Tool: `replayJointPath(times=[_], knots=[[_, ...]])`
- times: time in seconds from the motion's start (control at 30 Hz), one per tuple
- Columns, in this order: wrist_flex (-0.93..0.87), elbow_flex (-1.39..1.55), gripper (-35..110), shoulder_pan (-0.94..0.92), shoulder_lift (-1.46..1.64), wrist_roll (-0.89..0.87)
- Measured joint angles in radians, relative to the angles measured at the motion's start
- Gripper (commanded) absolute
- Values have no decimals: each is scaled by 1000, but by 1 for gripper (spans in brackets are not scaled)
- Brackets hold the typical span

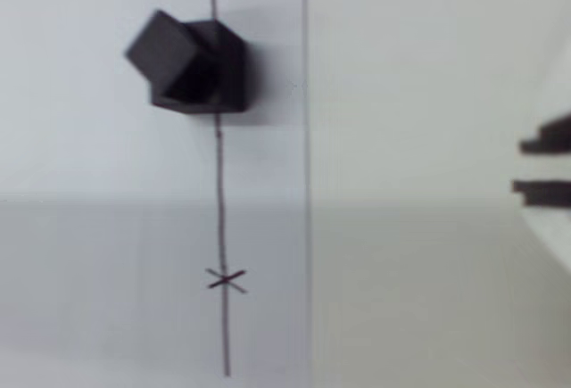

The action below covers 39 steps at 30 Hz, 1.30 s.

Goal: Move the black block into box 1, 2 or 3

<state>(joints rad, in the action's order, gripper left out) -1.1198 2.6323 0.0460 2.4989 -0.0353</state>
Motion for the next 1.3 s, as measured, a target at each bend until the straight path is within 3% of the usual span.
replayJointPath(times=[0.43,1.3], knots=[[9,-321,23,-29,-400,26],[51,-586,33,-64,-724,132]])
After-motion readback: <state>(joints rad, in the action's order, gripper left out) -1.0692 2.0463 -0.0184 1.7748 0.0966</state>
